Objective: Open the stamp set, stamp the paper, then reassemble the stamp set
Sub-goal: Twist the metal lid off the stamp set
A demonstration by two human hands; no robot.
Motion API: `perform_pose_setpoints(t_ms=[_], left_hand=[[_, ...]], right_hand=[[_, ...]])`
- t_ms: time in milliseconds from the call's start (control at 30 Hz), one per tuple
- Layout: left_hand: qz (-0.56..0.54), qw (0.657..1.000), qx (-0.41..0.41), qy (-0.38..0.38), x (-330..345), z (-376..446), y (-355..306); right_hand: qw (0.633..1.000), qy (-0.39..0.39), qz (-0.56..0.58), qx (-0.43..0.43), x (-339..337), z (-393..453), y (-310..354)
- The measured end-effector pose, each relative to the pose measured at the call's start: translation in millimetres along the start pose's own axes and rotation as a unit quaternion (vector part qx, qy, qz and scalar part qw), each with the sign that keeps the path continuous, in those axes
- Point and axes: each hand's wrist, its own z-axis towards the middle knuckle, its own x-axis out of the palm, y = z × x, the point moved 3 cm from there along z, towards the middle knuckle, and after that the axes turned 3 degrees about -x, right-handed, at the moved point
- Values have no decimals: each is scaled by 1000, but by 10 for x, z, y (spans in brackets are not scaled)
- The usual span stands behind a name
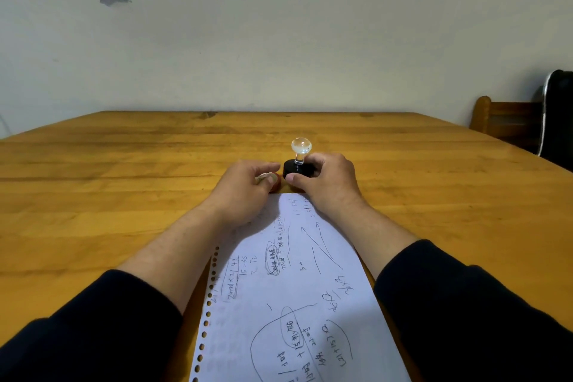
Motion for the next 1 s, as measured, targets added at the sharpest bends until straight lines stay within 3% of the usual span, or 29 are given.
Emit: perform_pose_setpoints(t_ms=[200,667,900,1000], left_hand=[[104,994,-26,-12,-107,57,115],[129,990,-54,-5,-72,233,217],[136,989,-48,-32,-47,247,297],[110,991,-48,-52,-75,241,292]], right_hand=[[999,18,-43,9,-24,-24,-30],[998,30,-16,52,-30,-19,-108],[997,-17,53,44,-61,-66,-34],[992,-99,72,-14,-146,-97,84]])
